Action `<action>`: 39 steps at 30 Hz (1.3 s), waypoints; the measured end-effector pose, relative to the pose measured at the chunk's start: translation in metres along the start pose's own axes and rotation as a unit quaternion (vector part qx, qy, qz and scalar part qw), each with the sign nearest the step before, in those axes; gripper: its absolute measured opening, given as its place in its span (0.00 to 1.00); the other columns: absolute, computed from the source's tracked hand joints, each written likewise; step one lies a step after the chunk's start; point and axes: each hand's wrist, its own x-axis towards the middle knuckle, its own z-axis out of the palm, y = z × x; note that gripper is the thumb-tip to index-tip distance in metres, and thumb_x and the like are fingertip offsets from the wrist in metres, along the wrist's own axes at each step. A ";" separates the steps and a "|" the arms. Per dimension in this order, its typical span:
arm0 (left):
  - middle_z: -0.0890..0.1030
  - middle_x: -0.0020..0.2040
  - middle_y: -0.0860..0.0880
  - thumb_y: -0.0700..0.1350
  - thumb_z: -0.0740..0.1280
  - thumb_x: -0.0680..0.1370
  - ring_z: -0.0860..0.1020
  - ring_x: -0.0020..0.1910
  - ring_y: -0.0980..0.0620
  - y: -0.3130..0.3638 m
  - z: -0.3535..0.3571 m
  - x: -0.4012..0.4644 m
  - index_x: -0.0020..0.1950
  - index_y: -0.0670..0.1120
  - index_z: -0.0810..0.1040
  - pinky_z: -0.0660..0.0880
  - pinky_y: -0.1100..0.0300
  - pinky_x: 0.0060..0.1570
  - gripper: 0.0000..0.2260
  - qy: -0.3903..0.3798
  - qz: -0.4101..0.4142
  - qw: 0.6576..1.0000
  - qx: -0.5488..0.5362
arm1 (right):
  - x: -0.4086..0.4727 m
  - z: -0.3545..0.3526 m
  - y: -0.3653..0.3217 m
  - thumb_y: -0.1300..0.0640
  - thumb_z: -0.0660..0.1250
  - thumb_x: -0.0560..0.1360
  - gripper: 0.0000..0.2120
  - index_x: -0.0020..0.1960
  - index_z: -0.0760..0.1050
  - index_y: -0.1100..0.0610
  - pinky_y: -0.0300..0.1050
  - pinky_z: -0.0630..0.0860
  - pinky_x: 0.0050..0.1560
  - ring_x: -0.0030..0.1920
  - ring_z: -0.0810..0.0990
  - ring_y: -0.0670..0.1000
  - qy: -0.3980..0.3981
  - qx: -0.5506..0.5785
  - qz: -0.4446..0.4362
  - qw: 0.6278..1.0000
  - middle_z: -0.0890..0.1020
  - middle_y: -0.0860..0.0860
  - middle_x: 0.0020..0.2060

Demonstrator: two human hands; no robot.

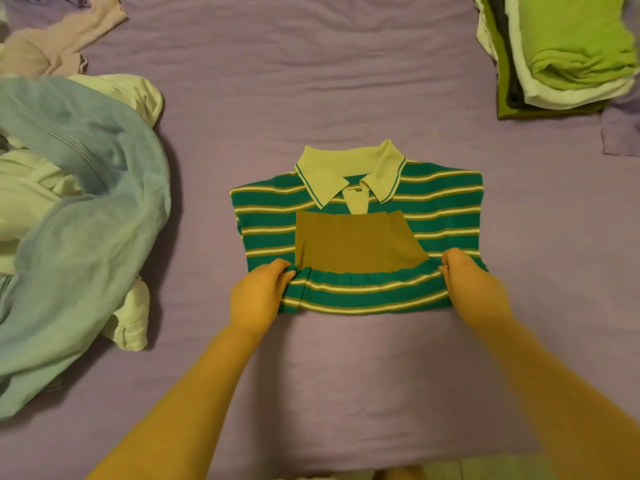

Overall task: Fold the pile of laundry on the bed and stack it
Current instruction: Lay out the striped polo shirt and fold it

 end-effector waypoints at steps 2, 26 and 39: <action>0.81 0.46 0.47 0.55 0.58 0.81 0.78 0.42 0.46 -0.008 0.001 -0.001 0.54 0.46 0.76 0.69 0.57 0.33 0.14 -0.018 -0.037 0.997 0.070 | 0.000 -0.001 0.013 0.56 0.56 0.82 0.08 0.45 0.61 0.57 0.47 0.66 0.34 0.30 0.66 0.50 0.011 -0.028 0.016 0.999 0.63 0.49 0.32; 0.72 0.35 0.56 0.57 0.53 0.81 0.71 0.31 0.58 0.062 -0.008 0.068 0.47 0.53 0.63 0.61 0.64 0.27 0.09 0.100 -0.128 0.984 -0.072 | 0.076 -0.027 -0.024 0.51 0.53 0.81 0.13 0.61 0.67 0.58 0.53 0.76 0.44 0.45 0.79 0.58 0.030 0.156 -0.001 0.987 0.78 0.57 0.47; 0.62 0.76 0.43 0.60 0.52 0.80 0.59 0.75 0.38 0.069 0.051 0.105 0.75 0.53 0.63 0.55 0.32 0.70 0.25 0.090 0.104 0.972 0.191 | 0.120 -0.004 -0.051 0.44 0.59 0.78 0.24 0.70 0.70 0.55 0.65 0.64 0.66 0.69 0.68 0.63 0.145 -0.062 -0.248 0.956 0.71 0.60 0.68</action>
